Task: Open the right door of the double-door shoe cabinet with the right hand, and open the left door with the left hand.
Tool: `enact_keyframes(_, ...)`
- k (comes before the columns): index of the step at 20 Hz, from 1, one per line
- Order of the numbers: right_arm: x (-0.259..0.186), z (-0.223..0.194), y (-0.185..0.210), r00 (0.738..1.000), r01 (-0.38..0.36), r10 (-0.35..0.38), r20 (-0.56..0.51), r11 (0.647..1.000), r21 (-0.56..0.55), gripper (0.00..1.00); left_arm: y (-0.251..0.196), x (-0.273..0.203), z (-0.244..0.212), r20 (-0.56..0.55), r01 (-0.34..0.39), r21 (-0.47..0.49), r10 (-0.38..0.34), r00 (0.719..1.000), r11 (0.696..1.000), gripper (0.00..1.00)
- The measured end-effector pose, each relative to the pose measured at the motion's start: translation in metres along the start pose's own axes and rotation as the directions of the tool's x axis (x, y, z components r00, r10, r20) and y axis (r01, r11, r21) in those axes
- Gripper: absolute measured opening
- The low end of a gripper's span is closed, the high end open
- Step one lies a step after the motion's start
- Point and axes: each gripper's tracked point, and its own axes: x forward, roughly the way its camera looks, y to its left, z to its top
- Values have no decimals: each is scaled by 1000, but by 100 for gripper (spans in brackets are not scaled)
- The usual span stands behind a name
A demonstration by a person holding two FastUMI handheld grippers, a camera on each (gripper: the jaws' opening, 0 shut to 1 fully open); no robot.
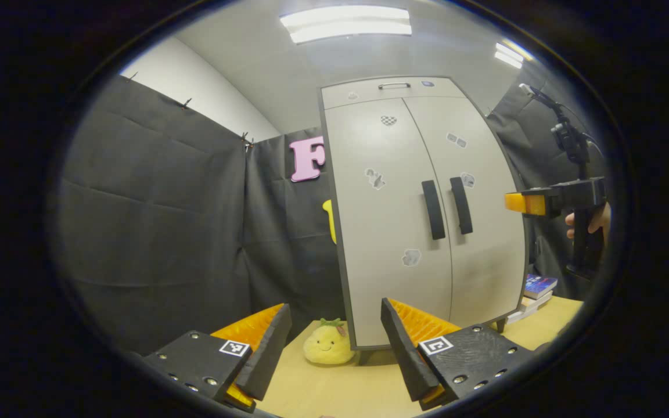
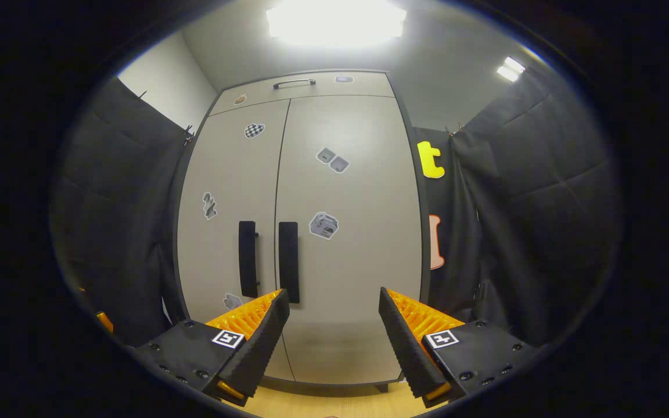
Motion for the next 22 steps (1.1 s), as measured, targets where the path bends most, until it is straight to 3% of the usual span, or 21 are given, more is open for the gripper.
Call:
enact_keyframes(9, 68, 5, 40, 998, -54, 54, -8, 998, 18, 97, 54, -18, -17, -42, -129, 23, 130, 991, 991, 89)
enact_keyframes(15, 109, 1, 55, 998, -53, 52, -29, 999, -11, 97, 86, -30, -28, -65, -208, 36, 210, 976, 978, 90)
enact_keyframes(18, 124, 0, 58, 998, -45, 44, -42, 999, -9, 93, 96, -34, -29, -70, -232, 41, 234, 970, 972, 90)
enact_keyframes(22, 142, -14, 63, 994, -37, 40, -104, 999, 27, 79, 103, -37, -29, -71, -250, 45, 253, 965, 967, 90)
